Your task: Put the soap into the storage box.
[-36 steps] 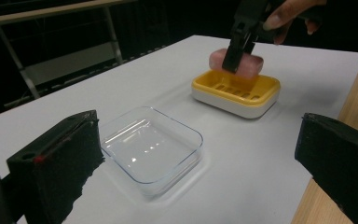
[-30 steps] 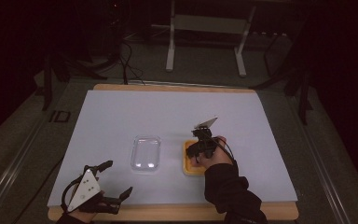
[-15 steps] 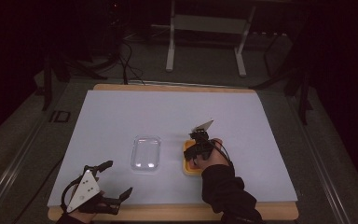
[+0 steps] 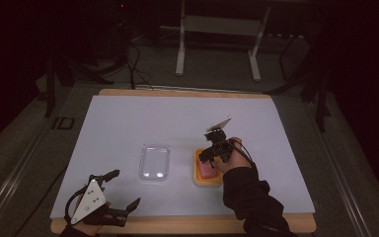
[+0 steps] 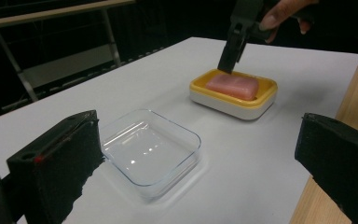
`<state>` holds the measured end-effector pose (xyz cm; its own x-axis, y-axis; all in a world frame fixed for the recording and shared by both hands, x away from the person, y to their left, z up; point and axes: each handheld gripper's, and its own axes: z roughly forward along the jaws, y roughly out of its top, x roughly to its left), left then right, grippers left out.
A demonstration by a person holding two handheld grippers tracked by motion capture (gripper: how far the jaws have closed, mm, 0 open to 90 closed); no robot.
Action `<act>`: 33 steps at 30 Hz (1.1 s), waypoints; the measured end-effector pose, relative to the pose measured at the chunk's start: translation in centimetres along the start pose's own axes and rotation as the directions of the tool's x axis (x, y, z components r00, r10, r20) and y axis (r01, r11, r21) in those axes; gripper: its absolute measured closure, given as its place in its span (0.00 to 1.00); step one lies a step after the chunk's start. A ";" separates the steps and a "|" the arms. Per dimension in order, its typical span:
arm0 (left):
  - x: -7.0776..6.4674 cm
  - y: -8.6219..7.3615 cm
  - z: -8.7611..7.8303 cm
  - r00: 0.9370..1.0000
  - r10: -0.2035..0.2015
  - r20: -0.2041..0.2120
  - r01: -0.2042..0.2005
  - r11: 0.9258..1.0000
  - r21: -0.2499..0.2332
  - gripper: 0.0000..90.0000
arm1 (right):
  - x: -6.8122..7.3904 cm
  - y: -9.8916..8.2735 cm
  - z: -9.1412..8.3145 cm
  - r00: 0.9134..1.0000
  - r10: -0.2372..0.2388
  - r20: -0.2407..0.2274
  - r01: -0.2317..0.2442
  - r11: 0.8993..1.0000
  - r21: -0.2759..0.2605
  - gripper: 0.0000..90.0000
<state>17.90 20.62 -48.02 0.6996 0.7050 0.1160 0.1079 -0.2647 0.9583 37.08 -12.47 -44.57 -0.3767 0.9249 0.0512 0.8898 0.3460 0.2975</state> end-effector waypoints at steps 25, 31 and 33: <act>0.2 -0.1 0.4 1.000 -0.004 -0.005 0.004 1.000 0.020 0.01 | -3.7 -2.0 -2.3 0.925 -0.369 -0.092 0.337 0.908 -0.250 0.14; 0.1 -0.2 0.3 1.000 -0.003 -0.007 0.003 1.000 0.019 0.01 | -5.5 -3.7 -2.7 0.920 -0.377 -0.110 0.333 0.897 -0.289 0.14; 0.1 -0.2 0.3 1.000 -0.002 -0.007 0.002 1.000 0.019 0.01 | -6.1 -4.2 -3.0 0.921 -0.371 -0.120 0.322 0.897 -0.303 0.14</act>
<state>18.16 20.56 -48.23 0.6941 0.7106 0.1158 0.1231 -0.2756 0.9534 34.87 -20.08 -43.30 -0.7077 0.7047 0.0510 0.5992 0.5604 0.5718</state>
